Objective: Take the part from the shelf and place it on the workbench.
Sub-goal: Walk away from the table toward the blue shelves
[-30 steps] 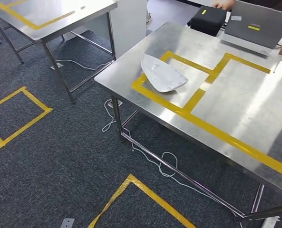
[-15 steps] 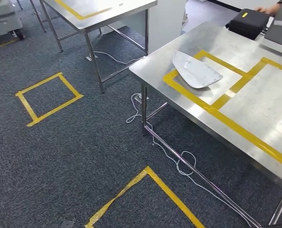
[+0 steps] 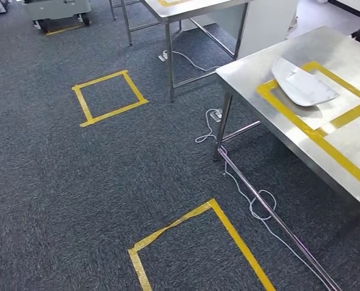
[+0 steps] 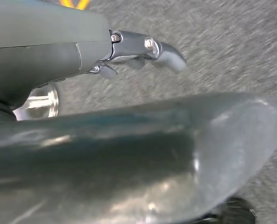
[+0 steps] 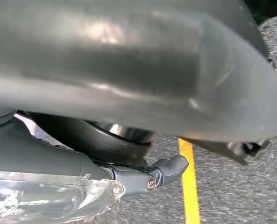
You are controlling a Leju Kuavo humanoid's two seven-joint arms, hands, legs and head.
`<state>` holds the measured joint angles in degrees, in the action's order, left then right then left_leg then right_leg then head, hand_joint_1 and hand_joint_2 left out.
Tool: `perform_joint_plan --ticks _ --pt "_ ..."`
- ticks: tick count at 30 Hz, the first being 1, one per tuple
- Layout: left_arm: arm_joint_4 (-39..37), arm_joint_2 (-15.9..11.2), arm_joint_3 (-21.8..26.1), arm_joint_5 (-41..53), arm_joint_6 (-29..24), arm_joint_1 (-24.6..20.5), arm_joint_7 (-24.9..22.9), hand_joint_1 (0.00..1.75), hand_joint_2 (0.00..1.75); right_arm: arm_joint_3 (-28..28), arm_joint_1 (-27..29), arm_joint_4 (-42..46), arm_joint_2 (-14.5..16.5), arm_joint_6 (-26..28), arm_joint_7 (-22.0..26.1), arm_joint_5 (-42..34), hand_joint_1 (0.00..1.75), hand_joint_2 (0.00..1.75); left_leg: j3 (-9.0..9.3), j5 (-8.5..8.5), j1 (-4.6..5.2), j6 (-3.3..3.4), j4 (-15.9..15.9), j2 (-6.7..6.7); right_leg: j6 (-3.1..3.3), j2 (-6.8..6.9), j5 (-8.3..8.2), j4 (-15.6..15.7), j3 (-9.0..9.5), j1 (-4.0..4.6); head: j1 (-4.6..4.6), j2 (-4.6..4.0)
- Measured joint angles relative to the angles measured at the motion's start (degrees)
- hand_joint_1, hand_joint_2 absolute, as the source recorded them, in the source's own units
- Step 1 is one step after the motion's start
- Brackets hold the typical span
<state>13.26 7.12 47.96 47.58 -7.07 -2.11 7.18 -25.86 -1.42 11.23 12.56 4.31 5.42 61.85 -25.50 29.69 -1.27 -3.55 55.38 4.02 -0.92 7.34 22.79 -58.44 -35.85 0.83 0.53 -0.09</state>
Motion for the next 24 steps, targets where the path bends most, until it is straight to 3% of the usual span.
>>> perform_joint_plan --ticks 1,2,3,4,6,8,9,11,13,15,17,19,20,22,24 --pt "0.0 -0.1 -0.1 0.3 0.2 0.1 0.4 0.0 0.0 0.0 0.1 0.0 0.0 0.0 0.4 -0.2 0.0 0.0 -0.17 0.35 0.26 0.75 -0.4 -0.5 -0.38 0.56 -0.28 -0.2 -0.19 -0.26 -0.02 0.0" --pt "0.0 -0.1 -0.1 0.6 0.3 0.4 0.8 0.0 0.0 0.0 0.1 0.0 -0.1 -0.1 0.7 -0.3 0.0 0.0 -0.51 0.1 0.38 1.36 -0.2 -0.99 -0.76 0.23 -0.13 -0.5 -0.42 -0.57 -0.03 0.0" --pt "0.0 -0.2 -0.2 0.8 0.4 0.6 1.2 0.0 0.0 0.0 0.1 0.0 -0.1 -0.1 1.0 -0.4 0.0 0.0 -0.75 -0.23 0.43 1.89 -0.2 -1.46 -1.09 -1.0 0.78 -1.5 -0.81 -0.83 -0.07 0.0" --pt "0.0 -0.3 -0.2 0.9 0.5 0.8 1.3 0.0 0.0 0.0 0.2 0.0 -0.2 -0.2 1.2 -0.5 0.0 0.0 -1.03 -0.63 0.43 2.38 -0.2 -1.97 -1.39 -2.75 2.4 -3.6 -1.58 -1.02 -0.08 0.0" --pt "-0.1 -0.4 -0.4 1.0 0.9 0.6 1.6 0.0 0.0 0.0 0.5 0.0 -0.3 -0.2 1.4 -0.6 0.0 0.0 -1.89 -1.44 0.59 3.05 -0.2 -3.2 -1.65 -6.13 6.82 -10.7 -4.14 -1.1 -0.16 0.0" --pt "-0.1 -0.4 -0.5 1.0 1.5 0.4 1.8 0.0 0.0 0.0 0.8 0.0 -0.5 -0.2 1.6 -0.6 0.0 0.0 -2.83 -2.25 0.88 3.33 -0.2 -4.74 -1.49 -7.23 9.63 -16.9 -6.09 -0.95 -0.19 0.0" --pt "-0.1 -0.5 -0.6 1.1 1.8 0.4 1.8 0.0 0.0 0.0 0.8 0.0 -0.6 -0.2 1.7 -0.7 0.0 0.0 -3.22 -2.62 1.0 3.35 -0.2 -5.53 -1.3 -7.43 9.62 -17.3 -5.73 -0.87 -0.18 0.0" --pt "-0.2 -0.5 -0.6 1.3 2.2 0.6 1.9 0.0 0.0 -0.1 0.8 0.0 -0.6 -0.2 1.9 -0.7 0.0 0.0 -3.77 -3.21 1.09 3.18 -0.1 -7.11 -0.84 -8.07 6.98 -11.5 -1.63 -0.79 -0.18 0.0" --pt "-0.2 -0.6 -0.6 1.5 2.3 0.6 2.0 0.0 0.0 -0.1 0.8 0.0 -0.7 -0.2 2.1 -0.7 0.0 0.0 -4.24 -3.63 1.09 2.79 0.0 -8.5 -0.6 -10.82 4.8 -3.1 3.42 -1.04 -0.16 0.0" --pt "-0.2 -0.6 -0.6 1.6 2.4 0.5 2.2 0.0 0.0 0.0 0.8 0.0 -0.7 -0.2 2.2 -0.6 0.0 0.0 -4.85 -4.06 0.98 2.17 0.2 -9.57 -0.53 -12.66 4.45 0.4 5.33 -1.16 -0.12 0.0" --pt "-0.2 -0.7 -0.6 1.6 2.4 0.5 2.4 0.0 0.0 -0.1 0.9 0.0 -0.8 -0.1 2.3 -0.5 0.0 0.0 -5.49 -4.59 0.68 1.37 0.1 -10.68 -0.08 -11.62 4.03 0.6 5.16 -0.96 -0.09 0.0" --pt "-0.2 -0.7 -0.6 1.6 2.5 0.6 2.4 0.0 0.0 -0.1 0.9 0.0 -0.8 -0.1 2.3 -0.2 0.0 0.0 -6.46 -3.77 0.64 0.83 1.2 -9.62 0.68 -10.13 3.51 1.0 5.07 -0.94 0.02 0.0" --pt "-0.2 -0.8 -0.6 1.6 2.5 0.6 2.4 0.0 0.0 -0.1 0.9 0.0 -0.8 -0.1 2.3 -0.1 0.0 0.0 -7.59 -2.3 0.72 0.66 3.4 -8.25 0.98 -9.31 3.29 1.3 5.01 -0.97 0.15 0.0" --pt "-0.2 -0.8 -0.6 1.6 2.6 0.5 2.5 0.0 0.0 -0.1 1.0 0.0 -0.8 0.0 2.3 0.2 0.0 0.0 -11.17 1.75 0.84 0.33 10.7 -5.55 1.28 -7.58 3.1 1.4 4.72 -0.82 0.39 0.0" --pt "-0.2 -0.8 -0.6 1.5 2.7 0.5 2.6 0.0 0.0 -0.1 1.1 0.0 -0.8 0.3 2.3 0.5 0.0 0.0 -13.67 3.61 0.81 0.11 16.3 -4.85 1.38 -5.74 3.03 1.4 4.38 -0.63 0.44 0.0"
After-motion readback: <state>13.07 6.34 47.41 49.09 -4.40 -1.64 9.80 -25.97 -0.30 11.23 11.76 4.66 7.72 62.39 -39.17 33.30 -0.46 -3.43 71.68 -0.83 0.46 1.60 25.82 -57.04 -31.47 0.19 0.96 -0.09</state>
